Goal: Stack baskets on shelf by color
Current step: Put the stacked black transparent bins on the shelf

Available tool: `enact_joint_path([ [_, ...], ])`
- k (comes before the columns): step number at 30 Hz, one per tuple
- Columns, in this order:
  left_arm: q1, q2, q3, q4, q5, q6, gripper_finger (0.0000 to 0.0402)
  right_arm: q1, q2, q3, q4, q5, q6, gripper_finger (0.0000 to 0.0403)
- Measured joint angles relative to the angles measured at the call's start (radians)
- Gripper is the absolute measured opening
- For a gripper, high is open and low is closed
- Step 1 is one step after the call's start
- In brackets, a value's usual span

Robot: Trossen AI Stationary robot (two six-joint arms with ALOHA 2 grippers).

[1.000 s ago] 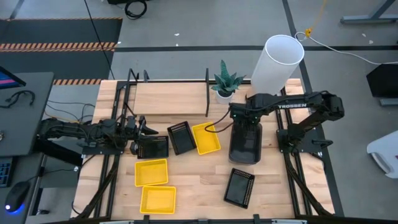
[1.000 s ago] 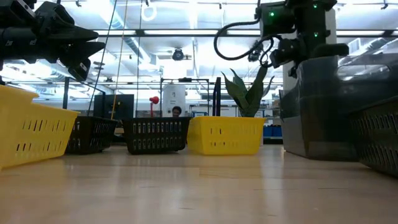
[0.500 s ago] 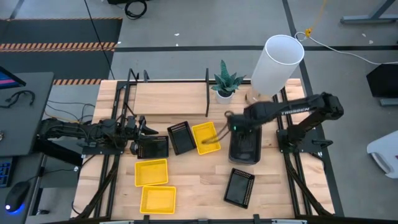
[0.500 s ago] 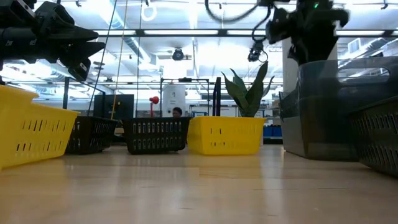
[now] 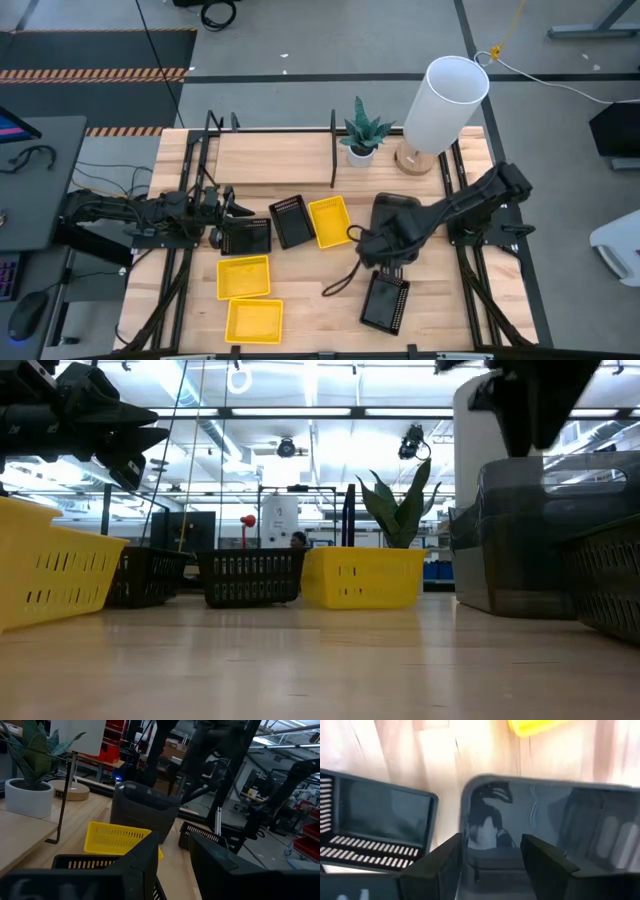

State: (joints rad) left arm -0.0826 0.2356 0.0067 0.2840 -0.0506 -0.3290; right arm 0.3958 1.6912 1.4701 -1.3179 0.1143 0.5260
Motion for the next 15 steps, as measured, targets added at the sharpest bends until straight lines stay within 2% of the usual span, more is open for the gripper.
enact_joint_path([
  [6,0.0,0.0,0.0,0.0,0.0,0.0,0.0117,0.035,0.065,0.105,-0.024,0.021,0.022,0.0206],
  [15,0.0,0.0,0.0,0.0,0.0,0.0,0.0117,0.064,0.085,0.024,-0.037,0.015,0.092,0.0205],
])
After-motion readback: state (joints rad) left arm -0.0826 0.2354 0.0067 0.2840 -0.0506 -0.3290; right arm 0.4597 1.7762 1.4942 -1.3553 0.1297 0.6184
